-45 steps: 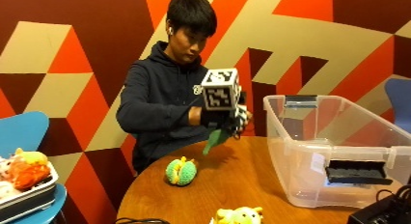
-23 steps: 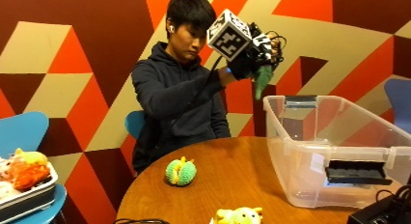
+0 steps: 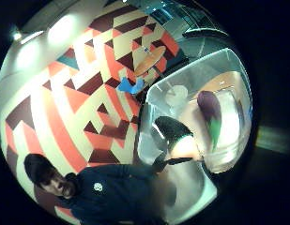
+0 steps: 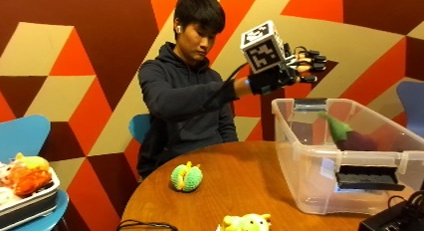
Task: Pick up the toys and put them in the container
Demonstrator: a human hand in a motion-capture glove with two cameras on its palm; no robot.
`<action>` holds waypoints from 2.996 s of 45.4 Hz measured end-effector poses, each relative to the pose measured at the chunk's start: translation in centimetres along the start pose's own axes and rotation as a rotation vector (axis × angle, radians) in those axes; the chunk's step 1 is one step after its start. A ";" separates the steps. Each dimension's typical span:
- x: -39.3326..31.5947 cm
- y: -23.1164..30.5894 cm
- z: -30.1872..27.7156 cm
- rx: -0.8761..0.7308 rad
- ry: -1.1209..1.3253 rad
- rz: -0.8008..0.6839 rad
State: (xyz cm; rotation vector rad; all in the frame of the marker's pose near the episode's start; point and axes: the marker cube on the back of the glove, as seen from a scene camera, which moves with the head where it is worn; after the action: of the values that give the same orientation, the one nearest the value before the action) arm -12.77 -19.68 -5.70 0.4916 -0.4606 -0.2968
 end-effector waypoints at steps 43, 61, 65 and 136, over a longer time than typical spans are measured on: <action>21.2 29.6 -1.1 -0.914 0.604 0.342; 16.0 26.2 0.7 -0.482 0.251 0.228; 12.6 22.1 -1.9 -0.300 0.142 0.141; 33.8 14.7 -2.1 -0.510 0.577 0.700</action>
State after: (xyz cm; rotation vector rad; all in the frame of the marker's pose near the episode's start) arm 19.56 -19.30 12.05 -0.1093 0.0342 0.3980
